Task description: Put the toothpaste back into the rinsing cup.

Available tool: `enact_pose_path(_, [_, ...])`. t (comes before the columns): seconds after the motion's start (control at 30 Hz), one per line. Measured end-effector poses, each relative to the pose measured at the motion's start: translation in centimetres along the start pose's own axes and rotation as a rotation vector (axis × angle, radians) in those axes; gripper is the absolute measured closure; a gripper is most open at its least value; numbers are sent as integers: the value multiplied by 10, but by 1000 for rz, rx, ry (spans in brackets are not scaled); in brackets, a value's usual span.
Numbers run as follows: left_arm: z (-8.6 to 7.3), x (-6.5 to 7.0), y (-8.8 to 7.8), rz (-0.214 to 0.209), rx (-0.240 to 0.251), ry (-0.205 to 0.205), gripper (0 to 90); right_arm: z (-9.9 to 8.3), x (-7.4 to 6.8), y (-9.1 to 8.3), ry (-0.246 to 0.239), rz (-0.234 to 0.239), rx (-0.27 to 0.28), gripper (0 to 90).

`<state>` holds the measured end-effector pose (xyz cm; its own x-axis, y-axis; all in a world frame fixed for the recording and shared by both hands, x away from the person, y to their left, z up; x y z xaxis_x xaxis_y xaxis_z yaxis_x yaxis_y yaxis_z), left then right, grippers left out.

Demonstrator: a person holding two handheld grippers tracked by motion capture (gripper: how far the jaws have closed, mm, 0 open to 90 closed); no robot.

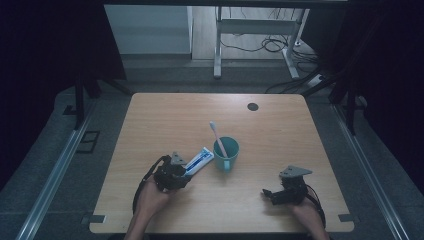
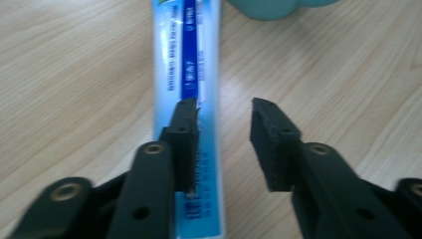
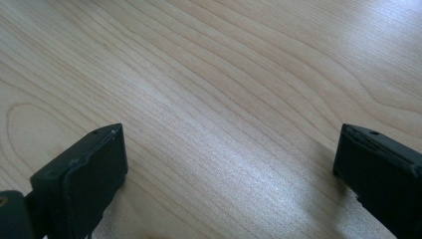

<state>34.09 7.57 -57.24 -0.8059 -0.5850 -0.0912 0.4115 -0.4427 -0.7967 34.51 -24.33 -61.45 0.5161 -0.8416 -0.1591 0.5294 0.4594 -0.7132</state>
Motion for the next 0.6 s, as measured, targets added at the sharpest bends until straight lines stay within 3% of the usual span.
enact_pose_path(0.23, [-9, -11, 1, 21, -58, -6, 471, 0, 0, 0, 1, 0, 0, 4])
enact_pose_path(0.6, [-9, -13, 9, -5, -126, -4, 332, 0, 0, 0, 0, 0, 1, 4])
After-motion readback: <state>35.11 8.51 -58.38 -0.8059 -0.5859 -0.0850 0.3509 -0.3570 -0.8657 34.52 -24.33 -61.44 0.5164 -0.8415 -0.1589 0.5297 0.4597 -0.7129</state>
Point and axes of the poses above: each handheld gripper's, and its own axes: y roughly forward along the jaws, z roughly out of its top, x roughly to its right, the point moved 10 cm from there along y, roughly forward along the jaws, and after that the axes turned 13 degrees about y, right-handed, at the moved point
